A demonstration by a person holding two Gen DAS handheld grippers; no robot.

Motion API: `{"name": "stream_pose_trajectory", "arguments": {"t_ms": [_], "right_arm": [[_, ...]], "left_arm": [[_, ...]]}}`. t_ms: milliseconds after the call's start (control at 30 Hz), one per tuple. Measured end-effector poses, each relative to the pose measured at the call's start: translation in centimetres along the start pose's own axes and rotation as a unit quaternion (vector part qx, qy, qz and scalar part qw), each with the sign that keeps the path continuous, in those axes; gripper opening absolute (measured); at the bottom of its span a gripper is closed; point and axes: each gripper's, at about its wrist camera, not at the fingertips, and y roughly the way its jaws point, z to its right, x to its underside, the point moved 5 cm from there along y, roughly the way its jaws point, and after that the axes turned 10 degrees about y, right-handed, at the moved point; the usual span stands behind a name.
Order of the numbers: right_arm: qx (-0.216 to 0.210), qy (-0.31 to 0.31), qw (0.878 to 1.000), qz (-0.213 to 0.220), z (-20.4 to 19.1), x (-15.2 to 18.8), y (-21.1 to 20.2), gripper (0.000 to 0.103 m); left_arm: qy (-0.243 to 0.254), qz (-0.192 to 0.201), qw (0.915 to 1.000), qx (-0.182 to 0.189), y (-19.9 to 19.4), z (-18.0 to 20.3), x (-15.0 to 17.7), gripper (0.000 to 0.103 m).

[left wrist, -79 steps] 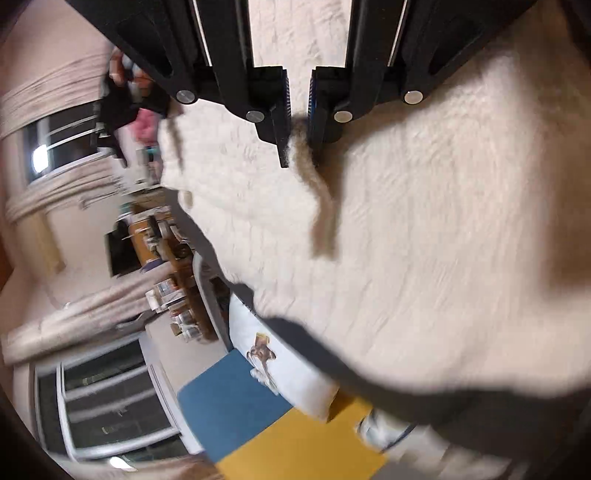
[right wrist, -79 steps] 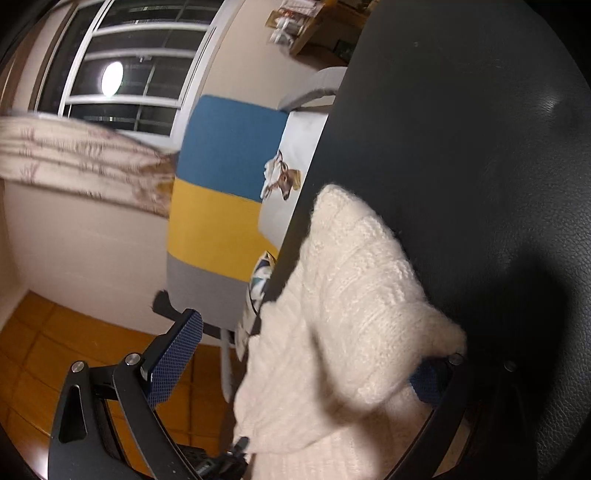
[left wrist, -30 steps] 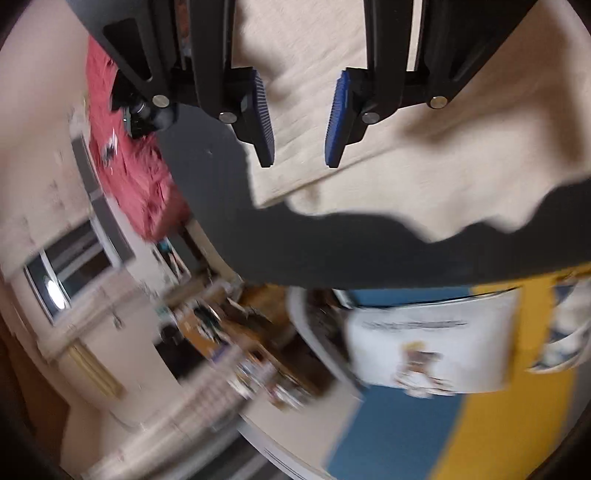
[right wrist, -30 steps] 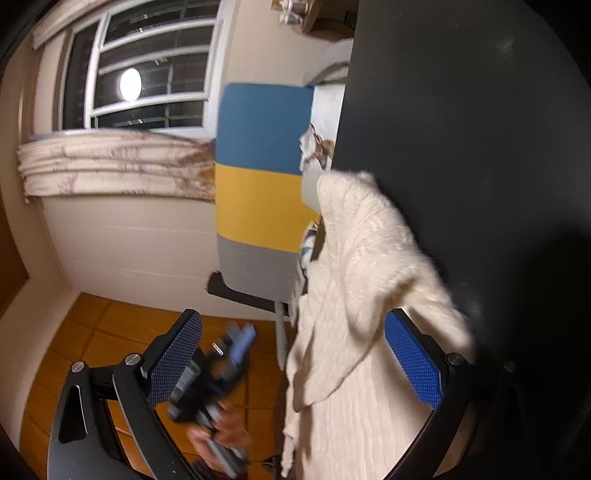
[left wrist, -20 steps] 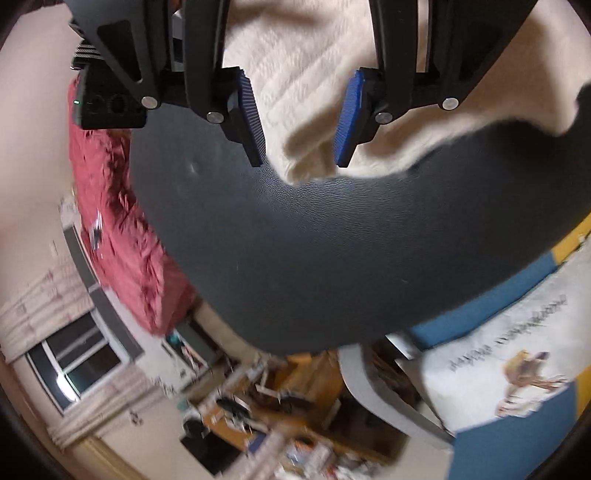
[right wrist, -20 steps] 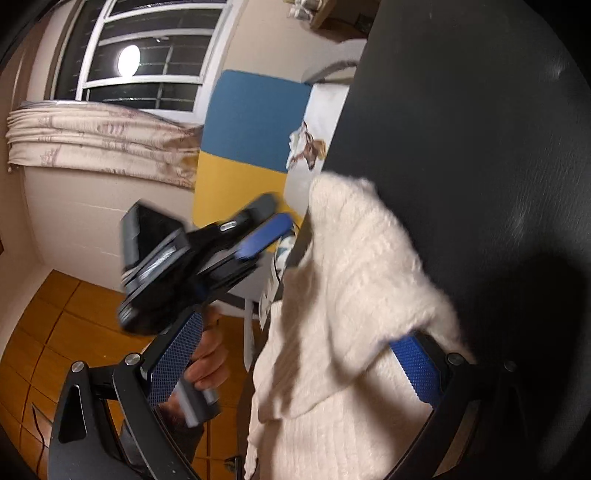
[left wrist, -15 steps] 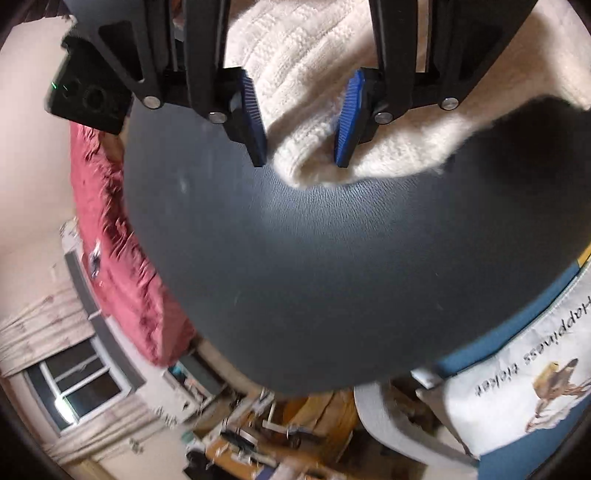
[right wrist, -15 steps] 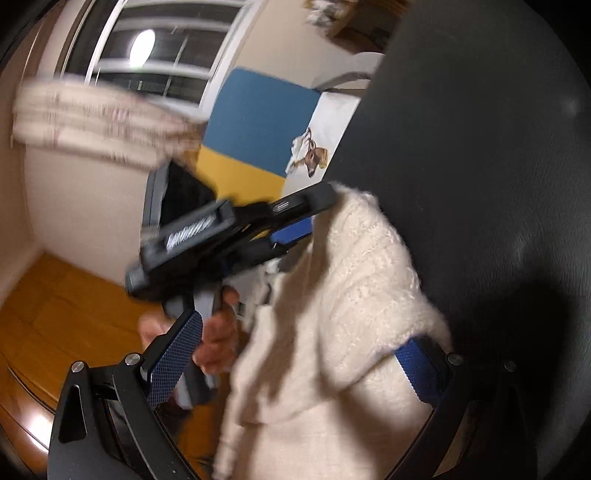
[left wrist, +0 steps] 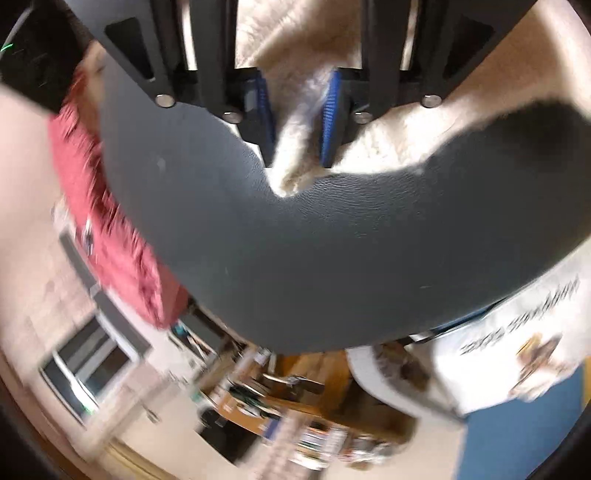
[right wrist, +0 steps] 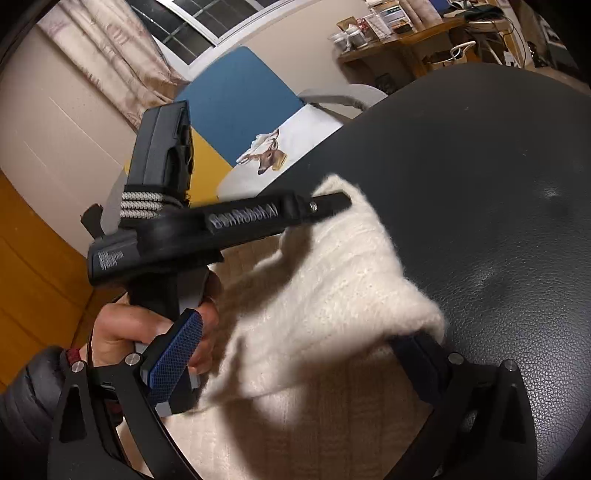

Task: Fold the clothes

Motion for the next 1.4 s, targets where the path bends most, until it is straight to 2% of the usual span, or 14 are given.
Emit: {"name": "stream_pose_trajectory", "arguments": {"t_ms": [133,233,267,333,400,500,667,800,833,867,933,1067,1333,1400], "right_arm": [[-0.043,0.024,0.999,-0.002,0.6,-0.4,-0.3,0.101],[-0.068,0.031,0.997,-0.002,0.6,-0.6,-0.4,0.101],[-0.076,0.033,0.997,-0.002,0.6,-0.6,-0.5,0.101],[-0.075,0.029,0.997,-0.004,0.5,-0.5,-0.4,0.101],[-0.071,0.025,0.997,-0.007,0.3,-0.4,-0.3,0.101],[-0.063,0.017,0.998,-0.011,0.1,-0.2,-0.3,0.101],[-0.047,0.015,0.998,-0.038,-0.8,-0.6,-0.1,0.101],[-0.041,0.019,0.998,-0.046,-2.3,-1.6,-0.3,0.101],[-0.030,0.006,0.997,-0.065,-2.6,-1.4,-0.1,0.101],[-0.017,-0.010,0.996,-0.088,-2.9,-1.0,0.1,0.101],[-0.004,-0.033,0.991,-0.130,-3.4,-0.5,0.2,0.101],[-0.035,0.022,0.990,-0.135,-2.3,-0.3,-0.5,0.101],[-0.098,0.141,0.976,-0.135,0.1,0.0,-2.2,0.101],[-0.079,0.172,0.974,-0.122,1.0,0.3,-1.3,0.101]], "left_arm": [[-0.062,0.069,0.9956,0.015,-8.6,-2.8,2.1,0.026],[-0.143,0.122,0.9817,0.030,-17.5,-7.3,7.5,0.031],[-0.175,0.133,0.9748,0.035,-20.0,-9.5,9.5,0.033],[-0.263,0.155,0.9522,0.005,-25.8,-14.0,15.8,0.040],[-0.325,0.156,0.9324,-0.030,-28.8,-16.9,21.0,0.042],[-0.377,0.154,0.9131,-0.014,-30.3,-18.3,26.1,0.043],[-0.372,0.121,0.9202,0.014,-26.9,-17.2,26.9,0.043],[-0.344,0.102,0.9332,-0.003,-23.0,-16.1,24.8,0.043],[-0.337,0.097,0.9363,-0.008,-22.7,-16.0,24.5,0.042],[-0.331,0.091,0.9393,-0.013,-22.5,-15.9,24.3,0.039],[-0.314,0.085,0.9452,-0.025,-22.3,-15.6,23.9,0.005],[-0.278,0.168,0.9458,-0.004,-24.2,-13.7,22.2,0.005],[-0.238,0.203,0.9498,-0.014,-26.3,-11.8,19.4,0.005],[-0.233,0.220,0.9472,-0.006,-27.0,-11.5,18.6,0.005]]}}
